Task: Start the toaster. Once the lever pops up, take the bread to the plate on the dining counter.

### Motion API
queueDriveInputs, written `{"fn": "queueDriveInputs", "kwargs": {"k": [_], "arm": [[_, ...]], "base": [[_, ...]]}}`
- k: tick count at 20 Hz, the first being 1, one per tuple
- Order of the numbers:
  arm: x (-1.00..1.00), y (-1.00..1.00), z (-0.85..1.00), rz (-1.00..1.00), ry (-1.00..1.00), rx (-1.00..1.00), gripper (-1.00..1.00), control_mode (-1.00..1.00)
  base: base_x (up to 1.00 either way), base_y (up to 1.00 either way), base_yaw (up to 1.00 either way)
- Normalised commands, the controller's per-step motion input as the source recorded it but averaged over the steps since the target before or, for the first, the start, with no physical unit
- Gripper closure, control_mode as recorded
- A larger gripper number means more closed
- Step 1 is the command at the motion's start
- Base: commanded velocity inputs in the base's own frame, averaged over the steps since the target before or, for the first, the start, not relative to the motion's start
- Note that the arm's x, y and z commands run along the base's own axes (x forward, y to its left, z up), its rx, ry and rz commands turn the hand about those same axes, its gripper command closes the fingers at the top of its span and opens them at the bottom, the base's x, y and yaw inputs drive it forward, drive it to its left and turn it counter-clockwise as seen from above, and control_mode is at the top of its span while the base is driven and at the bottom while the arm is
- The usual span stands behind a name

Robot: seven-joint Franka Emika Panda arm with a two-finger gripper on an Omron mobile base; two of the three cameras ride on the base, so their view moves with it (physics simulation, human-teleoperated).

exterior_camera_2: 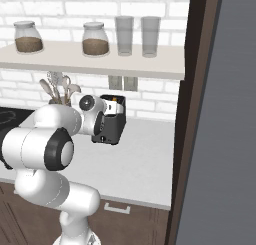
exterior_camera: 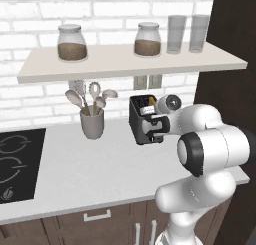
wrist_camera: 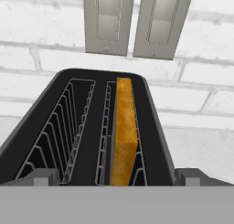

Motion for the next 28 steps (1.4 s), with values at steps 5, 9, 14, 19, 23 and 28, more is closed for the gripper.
{"fn": "queueDriveInputs", "kwargs": {"k": [5,9,14,19,23,28], "arm": [[0.00,0.00,0.00,0.00,0.00,0.00,-1.00,-1.00],[0.00,0.00,0.00,0.00,0.00,0.00,-1.00,-1.00],[0.00,0.00,0.00,0.00,0.00,0.00,-1.00,-1.00],[0.00,0.00,0.00,0.00,0.00,0.00,-1.00,-1.00],[0.00,0.00,0.00,0.00,0.00,0.00,-1.00,-1.00],[0.00,0.00,0.00,0.00,0.00,0.00,-1.00,-1.00]], "base": [[0.00,0.00,0.00],[0.00,0.00,0.00],[0.00,0.00,0.00],[0.00,0.00,0.00],[0.00,0.00,0.00],[0.00,0.00,0.00]]}}
